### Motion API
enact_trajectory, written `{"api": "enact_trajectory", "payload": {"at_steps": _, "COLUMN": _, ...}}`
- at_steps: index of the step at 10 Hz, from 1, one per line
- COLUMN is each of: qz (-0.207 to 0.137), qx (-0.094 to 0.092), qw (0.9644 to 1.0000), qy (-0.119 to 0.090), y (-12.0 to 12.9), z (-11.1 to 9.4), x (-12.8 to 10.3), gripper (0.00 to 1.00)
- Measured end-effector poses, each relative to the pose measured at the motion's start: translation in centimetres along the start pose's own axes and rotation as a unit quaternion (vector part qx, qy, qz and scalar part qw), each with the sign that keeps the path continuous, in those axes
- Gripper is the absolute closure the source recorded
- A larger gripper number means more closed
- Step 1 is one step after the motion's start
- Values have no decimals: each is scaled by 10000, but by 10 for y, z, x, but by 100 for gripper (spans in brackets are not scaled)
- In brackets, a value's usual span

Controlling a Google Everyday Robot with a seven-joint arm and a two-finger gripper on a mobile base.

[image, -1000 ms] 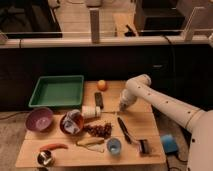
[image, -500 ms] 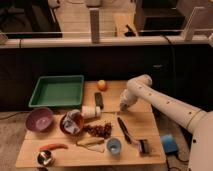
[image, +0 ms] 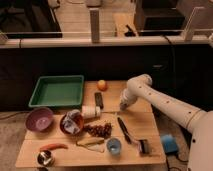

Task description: Place sponge in table surface

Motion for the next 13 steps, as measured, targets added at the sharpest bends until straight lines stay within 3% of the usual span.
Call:
{"api": "enact_trajectory", "payload": {"at_steps": 1, "qz": -27, "qx": 46, "qw": 10000, "qy": 9, "y": -4, "z": -1, "x": 1, "gripper": 57}}
{"api": "enact_trajectory", "payload": {"at_steps": 4, "qz": -25, "qx": 102, "qw": 9999, "qy": 42, "y": -7, "z": -2, "x": 5, "gripper": 82}}
{"api": "enact_trajectory", "payload": {"at_steps": 5, "qz": -12, "qx": 91, "qw": 9999, "qy": 40, "y": -5, "z": -1, "x": 6, "gripper": 82}}
{"api": "enact_trajectory", "payload": {"at_steps": 6, "qz": -8, "qx": 74, "qw": 10000, "qy": 42, "y": -5, "z": 1, "x": 7, "gripper": 78}}
{"api": "enact_trajectory", "payload": {"at_steps": 11, "qz": -3, "qx": -85, "qw": 9999, "qy": 102, "y": 0, "z": 6, "x": 13, "gripper": 26}}
{"api": "enact_trajectory", "payload": {"at_steps": 13, "qz": 5, "qx": -177, "qw": 9998, "qy": 78, "y": 2, "z": 7, "x": 12, "gripper": 20}}
